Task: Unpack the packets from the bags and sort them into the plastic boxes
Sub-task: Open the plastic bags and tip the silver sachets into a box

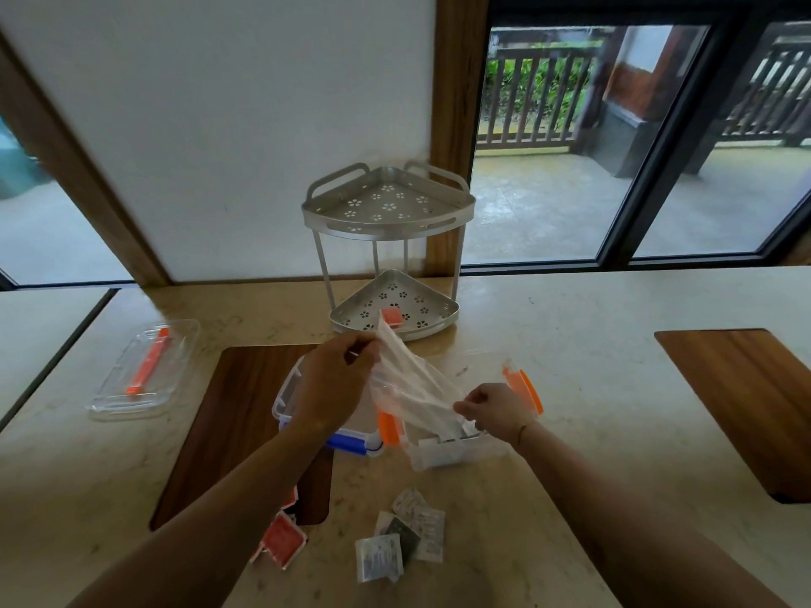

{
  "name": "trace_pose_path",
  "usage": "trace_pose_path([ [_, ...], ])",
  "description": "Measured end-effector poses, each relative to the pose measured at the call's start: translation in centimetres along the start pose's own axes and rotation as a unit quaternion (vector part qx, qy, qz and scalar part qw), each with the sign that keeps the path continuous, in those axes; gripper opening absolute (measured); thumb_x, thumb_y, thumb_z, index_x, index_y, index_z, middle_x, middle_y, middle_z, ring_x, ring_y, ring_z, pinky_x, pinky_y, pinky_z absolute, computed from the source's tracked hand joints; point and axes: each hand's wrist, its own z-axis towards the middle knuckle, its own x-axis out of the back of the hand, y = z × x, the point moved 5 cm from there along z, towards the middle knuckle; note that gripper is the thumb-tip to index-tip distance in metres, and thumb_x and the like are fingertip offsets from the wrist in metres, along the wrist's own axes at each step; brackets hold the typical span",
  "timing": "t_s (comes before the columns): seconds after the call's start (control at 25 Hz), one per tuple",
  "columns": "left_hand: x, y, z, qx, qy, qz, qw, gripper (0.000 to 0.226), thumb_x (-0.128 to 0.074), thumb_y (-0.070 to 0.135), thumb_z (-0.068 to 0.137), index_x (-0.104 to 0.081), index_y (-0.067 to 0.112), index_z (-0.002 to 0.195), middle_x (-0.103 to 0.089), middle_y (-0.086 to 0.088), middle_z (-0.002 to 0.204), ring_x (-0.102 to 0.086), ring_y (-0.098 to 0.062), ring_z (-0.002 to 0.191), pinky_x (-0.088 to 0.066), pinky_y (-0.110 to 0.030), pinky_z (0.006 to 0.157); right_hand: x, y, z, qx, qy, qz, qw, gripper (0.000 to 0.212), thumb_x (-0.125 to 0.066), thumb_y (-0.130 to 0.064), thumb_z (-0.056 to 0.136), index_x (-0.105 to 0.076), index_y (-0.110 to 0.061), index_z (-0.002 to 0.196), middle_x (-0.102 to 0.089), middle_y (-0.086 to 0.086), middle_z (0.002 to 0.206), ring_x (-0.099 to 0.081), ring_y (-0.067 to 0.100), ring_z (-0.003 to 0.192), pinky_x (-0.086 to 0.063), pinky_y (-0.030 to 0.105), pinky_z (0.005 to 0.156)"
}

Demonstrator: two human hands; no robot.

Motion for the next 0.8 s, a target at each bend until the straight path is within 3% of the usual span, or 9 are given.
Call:
trace_pose_path([
  [0.12, -0.2, 2.5, 0.4, -0.031, -0.007, -0.002, 0.999, 0.020, -0.056, 0.021, 0.095, -0.067, 0.013, 0.111, -0.068, 0.001, 0.097, -0.066, -0.010, 0.084, -0.056, -0.024, 0.078, -0.9, -0.5, -0.5, -0.029, -0.024, 0.056, 0.998, 0.023, -0.065, -0.030, 0.088, -0.071, -0.010, 0.095, -0.073, 0.005, 0.089, -0.063, 0.014, 0.067, -0.042, 0.019, 0.048],
  [0.28, -0.4, 4.2, 1.5, -0.064, -0.021, 0.013, 0.998, 0.020, -0.057, 0.021, 0.095, -0.067, 0.013, 0.110, -0.065, 0.003, 0.095, -0.065, -0.011, 0.084, -0.054, -0.023, 0.079, -2.2, -0.5, -1.1, -0.048, -0.027, 0.112, 0.992, 0.024, -0.066, -0.030, 0.088, -0.072, -0.009, 0.097, -0.071, 0.001, 0.079, -0.055, 0.010, 0.053, -0.038, 0.018, 0.043],
  [0.56, 0.5, 1.4, 0.6, -0.010, 0.001, -0.020, 1.000, 0.013, -0.056, 0.022, 0.095, -0.066, 0.018, 0.104, -0.065, 0.006, 0.091, -0.063, -0.003, 0.081, -0.049, -0.016, 0.072, 0.1, 1.4, -1.1, -0.080, 0.038, 0.208, 0.974, 0.021, -0.066, -0.032, 0.088, -0.067, -0.014, 0.097, -0.068, 0.005, 0.095, -0.058, 0.016, 0.074, -0.047, 0.025, 0.058],
  [0.72, -0.4, -0.9, -0.3, 0.071, 0.015, -0.090, 0.993, 0.010, -0.057, 0.019, 0.095, -0.064, 0.017, 0.102, -0.069, 0.002, 0.090, -0.067, -0.013, 0.081, -0.055, -0.029, 0.072, 2.9, 2.6, -2.2, -0.103, 0.036, 0.372, 0.922, 0.025, -0.072, -0.030, 0.083, -0.067, -0.013, 0.100, -0.060, 0.005, 0.104, -0.054, 0.024, 0.092, -0.048, 0.038, 0.075],
  [0.8, -1.9, -2.0, -1.5, 0.140, 0.004, -0.138, 0.980, 0.008, -0.057, 0.016, 0.095, -0.063, 0.015, 0.101, -0.071, -0.002, 0.089, -0.068, -0.016, 0.078, -0.056, -0.032, 0.072, 4.1, 3.5, -3.2, -0.118, 0.023, 0.448, 0.886, 0.017, -0.072, -0.027, 0.083, -0.064, -0.017, 0.093, -0.061, 0.003, 0.109, -0.057, 0.032, 0.101, -0.051, 0.047, 0.084],
])
